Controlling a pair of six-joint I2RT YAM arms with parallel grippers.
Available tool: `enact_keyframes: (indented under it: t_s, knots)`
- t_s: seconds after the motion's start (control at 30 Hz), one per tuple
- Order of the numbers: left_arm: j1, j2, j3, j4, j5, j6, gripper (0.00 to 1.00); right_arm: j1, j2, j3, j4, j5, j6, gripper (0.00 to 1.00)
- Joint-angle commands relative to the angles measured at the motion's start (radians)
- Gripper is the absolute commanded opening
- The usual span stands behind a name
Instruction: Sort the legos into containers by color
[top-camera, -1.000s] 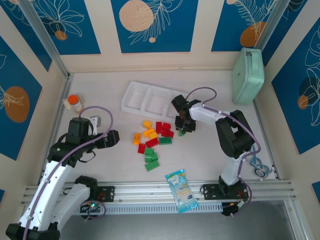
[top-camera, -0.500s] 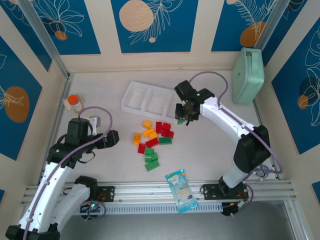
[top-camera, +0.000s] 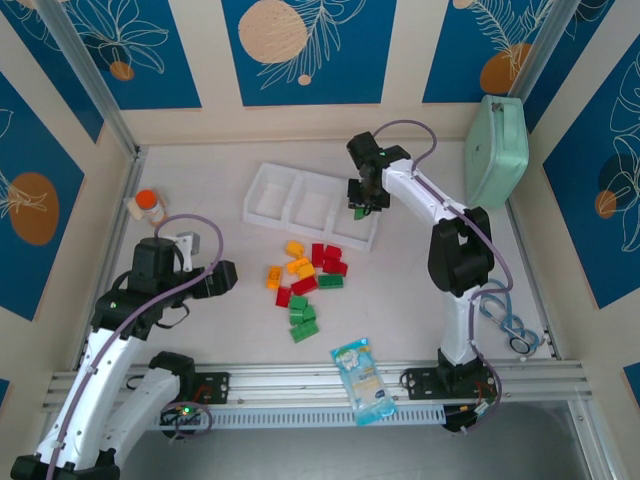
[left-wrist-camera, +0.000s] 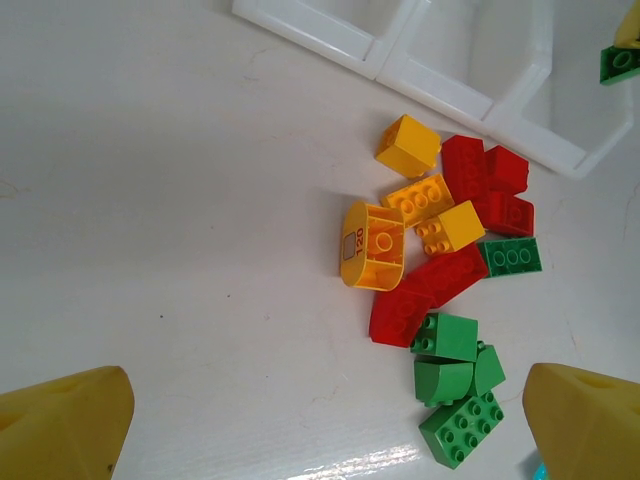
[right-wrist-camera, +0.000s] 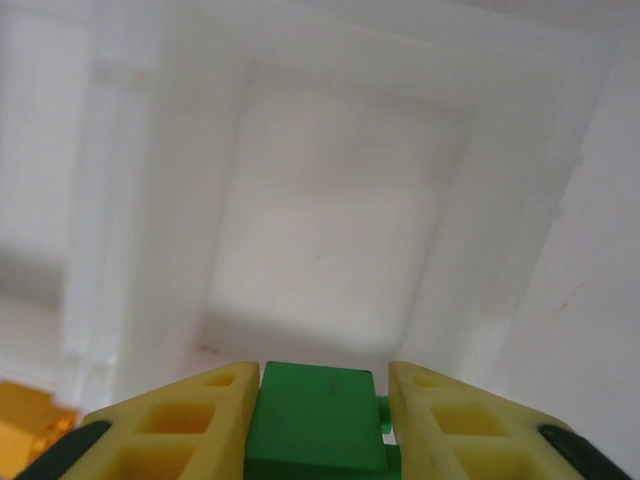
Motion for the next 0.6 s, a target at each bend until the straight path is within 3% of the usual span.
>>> enact_keyframes:
  t_s: [0.0,0.17,0.4,0.53,0.57]
  knots:
    - [-0.003,-0.009,-0.009,0.008,-0.014,0.017,0.99,-0.015,0.018,0.066,-0.036,-0.018,-0.025,0.45]
    - [-0.003,-0.003,-0.009,0.008,-0.018,0.019,0.99,-0.008,0.001,0.073,-0.051,-0.018,-0.004,0.76]
    - [-0.003,-0.012,-0.007,0.005,-0.017,0.020,0.99,0.032,-0.133,0.025,-0.140,-0.041,0.065,0.88]
    - [-0.003,-0.031,-0.007,0.006,-0.021,0.020,0.99,0.076,-0.282,-0.133,-0.095,-0.159,0.099,0.94]
    - [-0.003,-0.036,-0.007,0.005,-0.022,0.019,0.99,0.097,-0.319,-0.179,-0.076,-0.195,0.095,0.99]
